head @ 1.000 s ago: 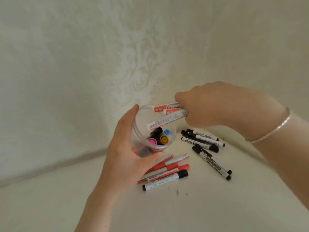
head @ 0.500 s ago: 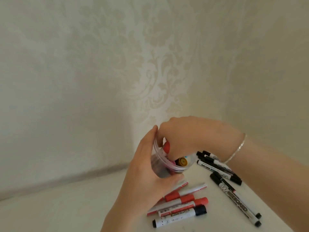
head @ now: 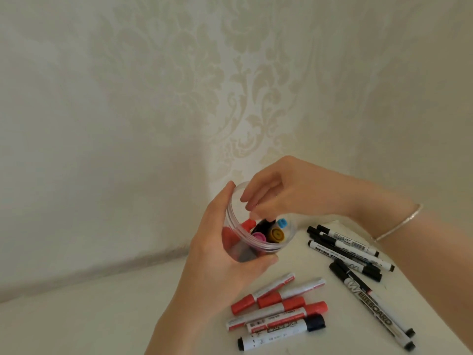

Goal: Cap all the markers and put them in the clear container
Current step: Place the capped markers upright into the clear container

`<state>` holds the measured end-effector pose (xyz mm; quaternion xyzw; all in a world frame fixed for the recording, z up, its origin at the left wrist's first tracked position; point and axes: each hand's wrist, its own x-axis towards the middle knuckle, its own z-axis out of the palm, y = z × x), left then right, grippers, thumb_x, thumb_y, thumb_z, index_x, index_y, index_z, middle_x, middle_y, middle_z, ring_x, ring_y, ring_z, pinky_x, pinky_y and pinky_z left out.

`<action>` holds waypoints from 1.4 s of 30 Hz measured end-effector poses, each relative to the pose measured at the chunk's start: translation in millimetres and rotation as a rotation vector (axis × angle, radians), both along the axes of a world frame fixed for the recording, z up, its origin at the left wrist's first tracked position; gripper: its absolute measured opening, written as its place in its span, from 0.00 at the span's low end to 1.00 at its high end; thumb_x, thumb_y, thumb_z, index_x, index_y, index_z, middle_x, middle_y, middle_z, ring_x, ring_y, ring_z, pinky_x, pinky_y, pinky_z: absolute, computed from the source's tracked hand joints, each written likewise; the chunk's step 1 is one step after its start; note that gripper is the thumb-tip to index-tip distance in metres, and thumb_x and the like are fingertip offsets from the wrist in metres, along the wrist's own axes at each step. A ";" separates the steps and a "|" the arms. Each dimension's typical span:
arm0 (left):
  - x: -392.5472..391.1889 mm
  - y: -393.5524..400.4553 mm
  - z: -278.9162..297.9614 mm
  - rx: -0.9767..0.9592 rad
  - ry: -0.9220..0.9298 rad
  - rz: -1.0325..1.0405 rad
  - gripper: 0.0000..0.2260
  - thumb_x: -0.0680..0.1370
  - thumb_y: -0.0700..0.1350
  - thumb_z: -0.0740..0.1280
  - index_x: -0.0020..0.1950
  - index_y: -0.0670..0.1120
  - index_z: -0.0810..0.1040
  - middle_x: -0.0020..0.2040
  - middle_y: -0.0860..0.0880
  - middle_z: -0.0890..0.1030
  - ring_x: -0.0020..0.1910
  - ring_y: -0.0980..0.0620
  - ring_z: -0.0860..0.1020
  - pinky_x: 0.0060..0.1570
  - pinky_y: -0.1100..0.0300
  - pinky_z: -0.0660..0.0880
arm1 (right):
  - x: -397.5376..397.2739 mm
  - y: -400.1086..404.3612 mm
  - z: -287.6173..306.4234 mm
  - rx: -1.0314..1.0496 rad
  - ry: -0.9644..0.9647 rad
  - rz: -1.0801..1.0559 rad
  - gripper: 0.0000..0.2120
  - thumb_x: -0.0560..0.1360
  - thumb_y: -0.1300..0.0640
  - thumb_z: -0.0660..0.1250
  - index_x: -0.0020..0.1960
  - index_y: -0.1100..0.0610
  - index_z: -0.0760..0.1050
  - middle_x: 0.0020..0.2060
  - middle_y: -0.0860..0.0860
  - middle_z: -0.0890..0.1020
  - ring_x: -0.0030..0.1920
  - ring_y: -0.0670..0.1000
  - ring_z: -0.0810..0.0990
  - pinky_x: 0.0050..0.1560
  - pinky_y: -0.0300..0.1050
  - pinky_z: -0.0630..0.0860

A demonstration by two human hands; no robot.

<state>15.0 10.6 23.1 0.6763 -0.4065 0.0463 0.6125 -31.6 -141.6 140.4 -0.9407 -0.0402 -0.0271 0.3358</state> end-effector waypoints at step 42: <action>22.8 18.0 -2.0 0.049 -0.404 0.219 0.36 0.62 0.48 0.78 0.68 0.49 0.68 0.71 0.44 0.68 0.69 0.70 0.64 0.59 0.81 0.63 | 40.9 -14.0 -150.7 -0.899 0.346 0.117 0.19 0.75 0.63 0.63 0.65 0.54 0.68 0.57 0.53 0.73 0.54 0.55 0.76 0.46 0.46 0.73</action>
